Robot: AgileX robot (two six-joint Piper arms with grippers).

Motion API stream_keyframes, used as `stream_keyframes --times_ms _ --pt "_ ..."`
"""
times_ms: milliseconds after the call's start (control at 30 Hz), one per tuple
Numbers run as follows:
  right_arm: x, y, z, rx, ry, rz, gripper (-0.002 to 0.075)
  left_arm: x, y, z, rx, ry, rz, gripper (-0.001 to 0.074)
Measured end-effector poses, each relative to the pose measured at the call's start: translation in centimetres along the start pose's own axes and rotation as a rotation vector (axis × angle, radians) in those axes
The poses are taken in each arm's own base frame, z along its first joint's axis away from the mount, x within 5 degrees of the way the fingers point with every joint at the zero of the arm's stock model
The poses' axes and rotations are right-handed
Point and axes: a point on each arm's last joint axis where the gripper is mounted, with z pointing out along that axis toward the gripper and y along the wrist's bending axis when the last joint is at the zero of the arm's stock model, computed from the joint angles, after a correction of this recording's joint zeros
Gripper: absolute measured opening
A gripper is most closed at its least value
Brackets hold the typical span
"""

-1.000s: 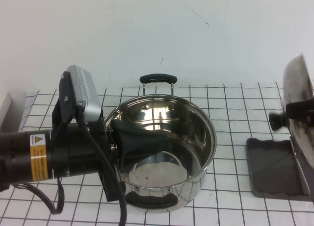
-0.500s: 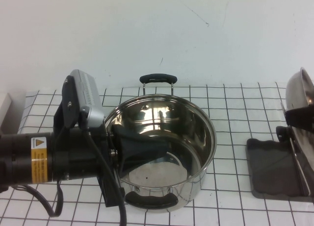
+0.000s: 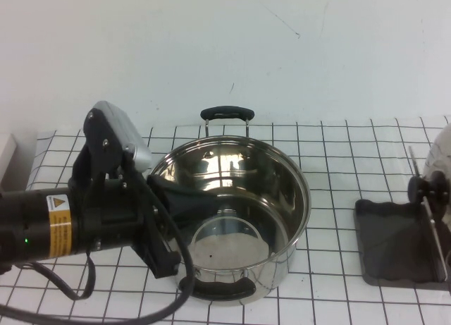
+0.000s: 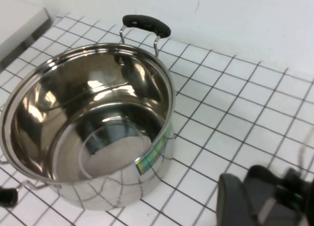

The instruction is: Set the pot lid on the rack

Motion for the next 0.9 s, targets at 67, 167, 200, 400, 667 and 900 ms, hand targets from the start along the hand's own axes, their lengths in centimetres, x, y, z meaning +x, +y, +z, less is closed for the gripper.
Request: stream_keyframes --times_ms 67,167,200,400,667,900 --pt "0.1 0.5 -1.0 0.023 -0.005 -0.028 0.0309 0.1 0.2 -0.3 -0.056 0.030 -0.006 -0.0001" --pt "0.4 1.4 -3.0 0.071 -0.025 -0.077 0.0309 -0.1 -0.2 -1.4 -0.120 0.067 0.017 -0.0001" --pt "0.5 1.8 -3.8 0.091 -0.039 -0.098 0.0305 -0.2 -0.4 -1.7 -0.139 0.067 0.024 -0.0001" --pt "1.2 4.7 -9.1 0.194 -0.212 -0.220 0.0146 0.5 -2.8 -5.6 -0.326 -0.021 0.055 -0.0001" --pt "3.6 8.0 -14.5 0.316 -0.553 -0.308 0.0005 6.1 -5.5 -10.4 -0.616 -0.173 -0.032 -0.0001" --pt "7.0 6.9 -11.6 0.259 -0.572 -0.165 -0.0001 10.9 -6.4 -11.7 -0.716 -0.260 -0.121 -0.0001"
